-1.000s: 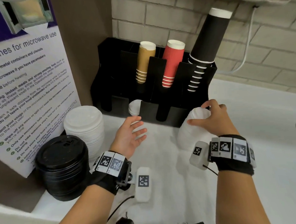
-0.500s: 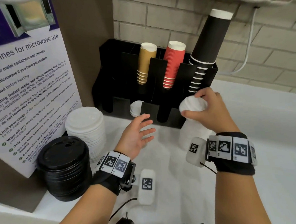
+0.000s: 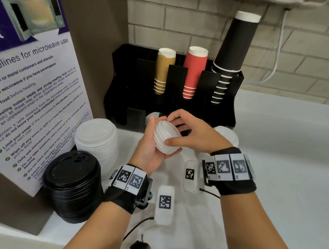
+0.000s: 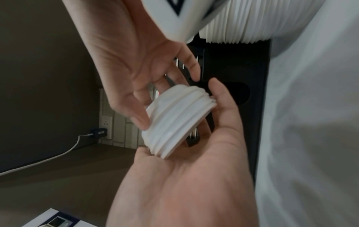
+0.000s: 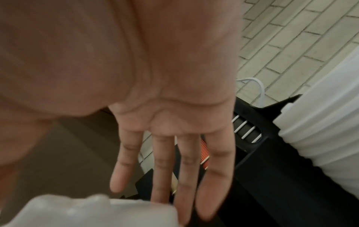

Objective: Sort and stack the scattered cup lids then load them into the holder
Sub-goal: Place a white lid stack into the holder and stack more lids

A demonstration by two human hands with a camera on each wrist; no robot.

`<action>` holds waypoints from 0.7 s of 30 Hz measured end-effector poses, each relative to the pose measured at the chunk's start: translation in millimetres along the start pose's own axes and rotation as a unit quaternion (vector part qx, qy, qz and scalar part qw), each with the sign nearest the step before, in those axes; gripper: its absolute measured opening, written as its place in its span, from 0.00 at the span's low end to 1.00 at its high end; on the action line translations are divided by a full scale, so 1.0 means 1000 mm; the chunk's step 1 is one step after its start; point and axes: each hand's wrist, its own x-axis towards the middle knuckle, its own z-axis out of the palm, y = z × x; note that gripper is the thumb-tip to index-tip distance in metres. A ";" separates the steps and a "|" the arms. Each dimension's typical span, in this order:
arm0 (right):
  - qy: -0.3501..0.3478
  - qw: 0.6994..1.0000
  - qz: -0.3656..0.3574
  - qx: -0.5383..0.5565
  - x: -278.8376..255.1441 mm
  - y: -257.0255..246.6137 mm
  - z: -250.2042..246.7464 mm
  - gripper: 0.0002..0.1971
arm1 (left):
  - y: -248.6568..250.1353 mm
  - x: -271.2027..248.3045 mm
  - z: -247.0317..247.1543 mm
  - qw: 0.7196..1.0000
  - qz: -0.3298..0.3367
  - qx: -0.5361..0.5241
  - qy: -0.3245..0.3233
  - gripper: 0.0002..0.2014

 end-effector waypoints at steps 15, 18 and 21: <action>-0.005 0.998 -0.015 -0.059 0.012 0.006 0.012 0.34 | 0.000 0.009 -0.004 1.000 -0.008 -0.001 0.005 0.32; 0.001 0.996 -0.004 -0.091 0.013 0.005 0.015 0.36 | 0.000 0.011 -0.003 1.000 -0.020 -0.010 0.017 0.32; 0.001 0.996 0.002 -0.091 0.015 0.004 0.019 0.34 | 0.000 0.010 -0.004 0.999 -0.032 -0.019 0.026 0.32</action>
